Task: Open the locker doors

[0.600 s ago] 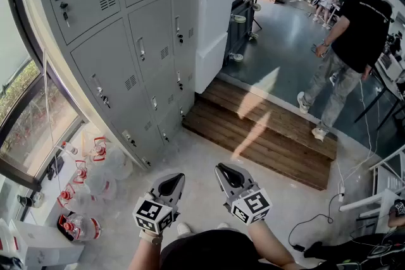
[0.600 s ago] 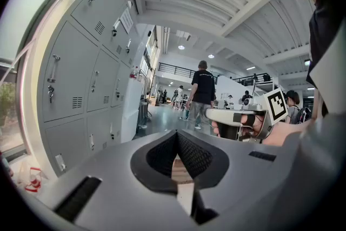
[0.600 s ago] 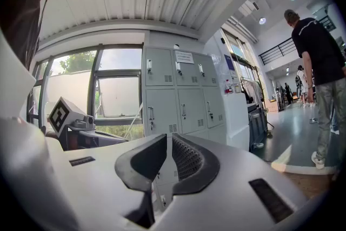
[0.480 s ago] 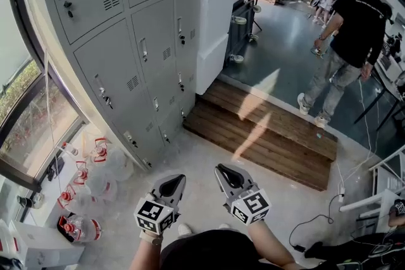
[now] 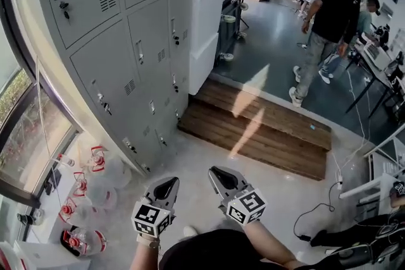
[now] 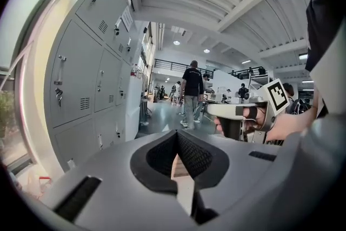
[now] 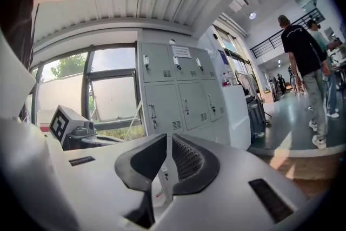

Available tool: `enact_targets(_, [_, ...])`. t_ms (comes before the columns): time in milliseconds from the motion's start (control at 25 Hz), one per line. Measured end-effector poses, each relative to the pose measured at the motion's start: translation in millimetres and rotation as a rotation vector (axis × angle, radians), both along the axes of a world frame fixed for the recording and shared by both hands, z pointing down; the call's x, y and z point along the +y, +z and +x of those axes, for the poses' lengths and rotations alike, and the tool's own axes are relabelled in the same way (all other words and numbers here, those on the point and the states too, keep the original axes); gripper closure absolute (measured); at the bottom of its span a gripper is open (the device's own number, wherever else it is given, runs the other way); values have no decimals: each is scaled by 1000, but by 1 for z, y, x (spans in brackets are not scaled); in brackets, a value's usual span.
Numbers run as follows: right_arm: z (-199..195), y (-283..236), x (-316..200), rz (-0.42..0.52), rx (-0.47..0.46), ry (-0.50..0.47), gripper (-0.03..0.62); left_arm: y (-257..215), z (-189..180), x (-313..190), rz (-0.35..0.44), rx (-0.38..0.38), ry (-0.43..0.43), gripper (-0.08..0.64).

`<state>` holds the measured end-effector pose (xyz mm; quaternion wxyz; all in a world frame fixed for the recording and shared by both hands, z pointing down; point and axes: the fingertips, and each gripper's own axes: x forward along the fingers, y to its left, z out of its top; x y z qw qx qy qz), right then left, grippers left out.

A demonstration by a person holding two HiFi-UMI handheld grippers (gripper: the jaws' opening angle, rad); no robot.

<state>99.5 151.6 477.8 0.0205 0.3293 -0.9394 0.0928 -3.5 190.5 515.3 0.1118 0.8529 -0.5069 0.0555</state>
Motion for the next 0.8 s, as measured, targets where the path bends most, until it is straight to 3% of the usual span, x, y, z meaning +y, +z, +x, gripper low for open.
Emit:
enact_targets(160, [3, 16, -4, -19, 53, 40, 537, 3, -17, -11, -8, 18, -15, 543])
enact_targets(400, [13, 29, -41, -64, 27, 97, 537, 14, -16, -40, -25, 6, -5, 543])
enact_targets(800, [0, 24, -167, -57, -19, 56, 537, 5, -24, -154, -37, -64, -42, 543])
